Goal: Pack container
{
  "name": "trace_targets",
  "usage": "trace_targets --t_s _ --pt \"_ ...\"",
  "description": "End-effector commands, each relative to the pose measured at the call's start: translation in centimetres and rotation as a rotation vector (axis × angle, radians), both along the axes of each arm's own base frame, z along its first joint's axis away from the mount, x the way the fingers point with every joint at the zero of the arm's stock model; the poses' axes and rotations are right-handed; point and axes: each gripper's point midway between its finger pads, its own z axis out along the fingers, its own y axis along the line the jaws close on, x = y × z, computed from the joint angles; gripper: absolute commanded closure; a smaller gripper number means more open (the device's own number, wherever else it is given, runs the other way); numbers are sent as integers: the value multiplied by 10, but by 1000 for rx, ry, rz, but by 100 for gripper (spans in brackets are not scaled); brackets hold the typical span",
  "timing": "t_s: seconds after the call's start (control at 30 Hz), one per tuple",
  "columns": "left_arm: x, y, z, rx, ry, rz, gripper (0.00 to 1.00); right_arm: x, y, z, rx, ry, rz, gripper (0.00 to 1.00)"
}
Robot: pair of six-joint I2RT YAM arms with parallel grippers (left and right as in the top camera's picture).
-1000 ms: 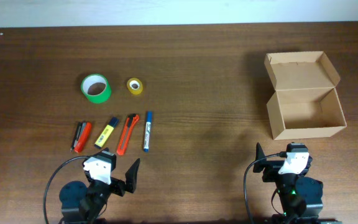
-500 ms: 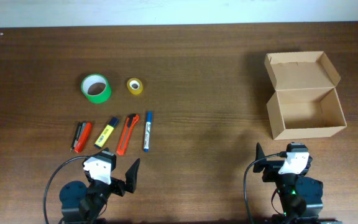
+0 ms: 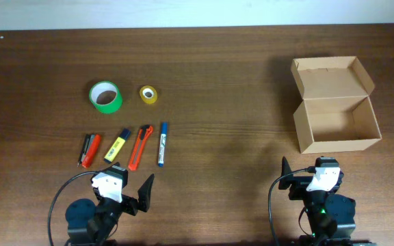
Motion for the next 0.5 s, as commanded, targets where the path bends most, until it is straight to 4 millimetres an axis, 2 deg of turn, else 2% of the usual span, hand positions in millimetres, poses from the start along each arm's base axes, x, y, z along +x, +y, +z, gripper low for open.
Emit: trace_targets --t_s 0.0,0.47 --pt "0 0 -1 7 -7 1 0 0 -3 -2 -2 -3 -15 1" --pt "2 5 -1 17 -11 26 0 0 -3 -1 -2 -3 -15 1"
